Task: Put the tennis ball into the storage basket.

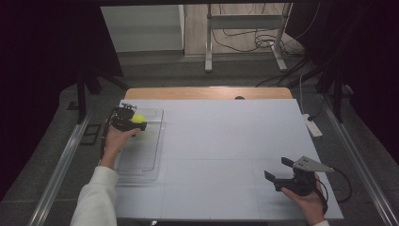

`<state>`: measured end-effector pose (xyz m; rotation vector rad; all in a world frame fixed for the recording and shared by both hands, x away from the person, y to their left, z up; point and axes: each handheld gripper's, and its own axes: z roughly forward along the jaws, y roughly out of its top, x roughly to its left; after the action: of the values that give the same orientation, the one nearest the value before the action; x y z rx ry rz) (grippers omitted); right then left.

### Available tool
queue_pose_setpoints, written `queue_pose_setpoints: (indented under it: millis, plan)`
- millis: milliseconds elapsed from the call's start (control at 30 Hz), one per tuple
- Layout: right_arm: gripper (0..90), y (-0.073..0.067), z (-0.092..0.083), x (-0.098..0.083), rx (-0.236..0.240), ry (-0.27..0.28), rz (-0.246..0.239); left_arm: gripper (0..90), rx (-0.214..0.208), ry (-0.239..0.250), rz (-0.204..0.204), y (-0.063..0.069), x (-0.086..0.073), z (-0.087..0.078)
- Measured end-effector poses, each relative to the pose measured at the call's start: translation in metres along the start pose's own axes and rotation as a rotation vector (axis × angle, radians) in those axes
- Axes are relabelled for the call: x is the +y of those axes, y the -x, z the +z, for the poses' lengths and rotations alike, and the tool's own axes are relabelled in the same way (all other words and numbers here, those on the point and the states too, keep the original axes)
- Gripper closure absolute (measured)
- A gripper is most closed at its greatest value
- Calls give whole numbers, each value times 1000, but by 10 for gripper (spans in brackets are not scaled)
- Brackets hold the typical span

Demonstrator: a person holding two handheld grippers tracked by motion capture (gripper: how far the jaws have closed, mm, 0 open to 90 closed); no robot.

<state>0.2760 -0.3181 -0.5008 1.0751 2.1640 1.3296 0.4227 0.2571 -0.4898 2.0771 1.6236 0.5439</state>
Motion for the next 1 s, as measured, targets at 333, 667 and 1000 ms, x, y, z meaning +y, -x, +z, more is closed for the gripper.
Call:
queue_pose_setpoints:
  millis: [333, 667, 1000]
  plan:
    - [101, 0, 0, 0, -1, 0, 1, 256, 11, -36, 14, 2, 0, 7]
    - [101, 0, 0, 0, -1, 0, 1, 252, 25, -53, 27, 3, -1, 10]
    - [101, 0, 0, 0, -1, 1, 1, 199, 19, -32, 5, 2, 0, 7]
